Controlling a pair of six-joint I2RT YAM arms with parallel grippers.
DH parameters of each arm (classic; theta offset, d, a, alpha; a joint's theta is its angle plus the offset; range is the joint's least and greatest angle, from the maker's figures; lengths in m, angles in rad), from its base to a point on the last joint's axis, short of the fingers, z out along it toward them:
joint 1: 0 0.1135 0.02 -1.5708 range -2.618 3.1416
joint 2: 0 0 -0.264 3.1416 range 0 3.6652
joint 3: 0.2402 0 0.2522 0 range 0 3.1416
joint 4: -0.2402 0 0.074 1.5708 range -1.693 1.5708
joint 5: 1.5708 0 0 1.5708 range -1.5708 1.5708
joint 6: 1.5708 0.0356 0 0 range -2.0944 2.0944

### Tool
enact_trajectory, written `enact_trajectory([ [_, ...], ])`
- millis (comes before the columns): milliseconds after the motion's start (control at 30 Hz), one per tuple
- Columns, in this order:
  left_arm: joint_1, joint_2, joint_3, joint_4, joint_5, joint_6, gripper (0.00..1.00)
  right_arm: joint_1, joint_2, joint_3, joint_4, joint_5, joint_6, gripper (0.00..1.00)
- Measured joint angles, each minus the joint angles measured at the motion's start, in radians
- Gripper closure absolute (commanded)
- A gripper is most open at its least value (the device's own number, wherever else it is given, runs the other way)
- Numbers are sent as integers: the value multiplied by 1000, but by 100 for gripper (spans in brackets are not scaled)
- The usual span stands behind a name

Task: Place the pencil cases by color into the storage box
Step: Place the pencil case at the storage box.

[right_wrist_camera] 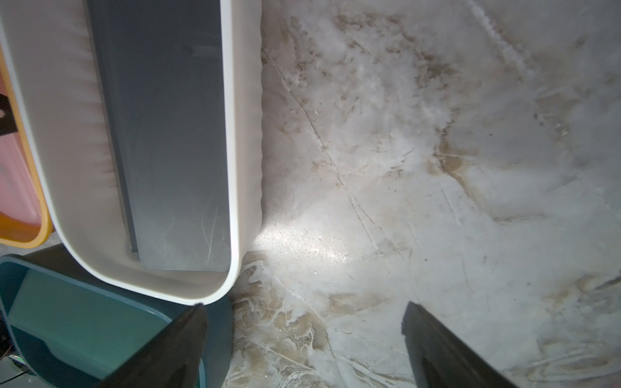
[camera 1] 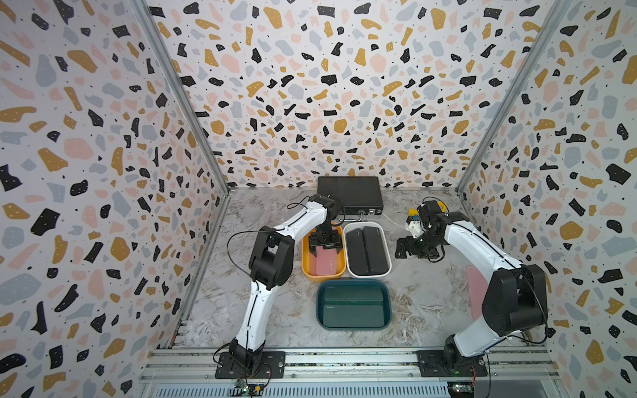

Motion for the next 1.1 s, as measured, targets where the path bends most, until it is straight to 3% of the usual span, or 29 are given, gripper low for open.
enact_trajectory([
  [900,0,36,0,5,3,0,14,0,21,-2,8,-13,-3,4],
  [933,0,36,0,5,3,0,13,0,21,-2,8,-13,-3,4],
  [967,0,36,0,5,3,0,1,0,21,-2,8,-14,-3,4],
  [1100,0,36,0,7,6,1,0,0,21,-2,8,-15,-3,4],
])
